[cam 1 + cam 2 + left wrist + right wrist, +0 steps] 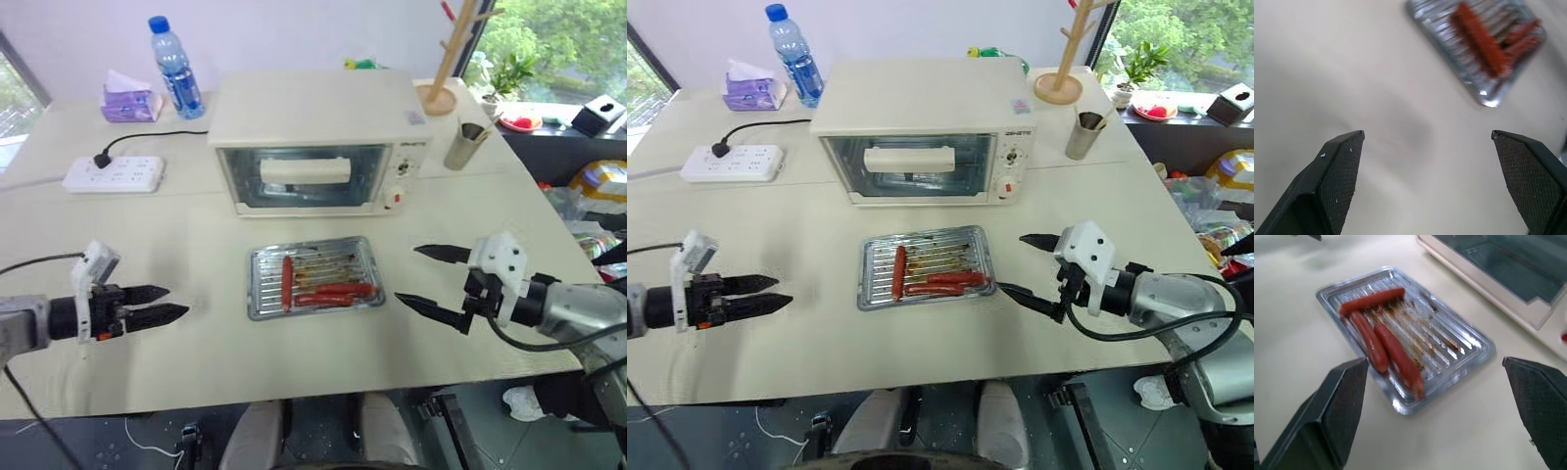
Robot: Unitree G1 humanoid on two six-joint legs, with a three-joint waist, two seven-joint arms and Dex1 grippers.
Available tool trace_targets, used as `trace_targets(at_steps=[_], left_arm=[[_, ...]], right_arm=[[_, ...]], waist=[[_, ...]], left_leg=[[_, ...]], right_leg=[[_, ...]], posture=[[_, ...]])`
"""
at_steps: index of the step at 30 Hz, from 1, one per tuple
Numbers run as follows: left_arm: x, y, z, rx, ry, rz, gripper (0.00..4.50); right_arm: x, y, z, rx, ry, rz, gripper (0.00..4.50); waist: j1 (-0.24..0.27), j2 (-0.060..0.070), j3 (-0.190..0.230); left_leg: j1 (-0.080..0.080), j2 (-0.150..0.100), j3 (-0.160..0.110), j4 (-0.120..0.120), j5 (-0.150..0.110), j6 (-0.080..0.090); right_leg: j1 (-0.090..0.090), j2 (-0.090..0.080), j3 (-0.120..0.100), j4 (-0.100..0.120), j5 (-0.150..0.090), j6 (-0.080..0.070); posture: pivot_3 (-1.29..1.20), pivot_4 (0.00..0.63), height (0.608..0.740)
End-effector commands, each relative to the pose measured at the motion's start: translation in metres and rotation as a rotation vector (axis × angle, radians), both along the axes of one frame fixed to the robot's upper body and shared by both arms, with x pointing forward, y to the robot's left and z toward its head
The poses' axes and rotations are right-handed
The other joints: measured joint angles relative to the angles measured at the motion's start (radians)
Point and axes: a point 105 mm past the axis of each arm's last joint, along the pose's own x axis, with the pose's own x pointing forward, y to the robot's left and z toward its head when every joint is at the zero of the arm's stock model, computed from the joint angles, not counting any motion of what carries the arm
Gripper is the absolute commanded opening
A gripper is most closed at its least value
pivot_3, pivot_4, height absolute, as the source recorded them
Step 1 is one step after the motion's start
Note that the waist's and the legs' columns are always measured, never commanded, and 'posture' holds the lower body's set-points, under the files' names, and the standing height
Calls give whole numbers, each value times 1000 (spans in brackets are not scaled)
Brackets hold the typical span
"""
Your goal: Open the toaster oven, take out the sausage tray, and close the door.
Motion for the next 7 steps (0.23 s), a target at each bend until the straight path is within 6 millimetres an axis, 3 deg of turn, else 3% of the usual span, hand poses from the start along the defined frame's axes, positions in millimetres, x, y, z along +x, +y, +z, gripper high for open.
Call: trace_targets(at_steps=[1,7], left_arm=[[-3,-7,45,66,-158,-134,4408],[-2,-15,71,132,-254,-225,4408]], right_arm=[[0,-3,11,-18,12,81,4500],[12,-10,21,-32,35,132,4500]], waist=[[4,1,1],[-1,2,2]], left_leg=[[-1,0,0,0,0,0],[-3,1,3,-2,1,2]], right_leg=[[0,0,-1,0,0,0],[-1,1,-3,-1,0,1]], posture=[[0,150,739],[0,150,739]])
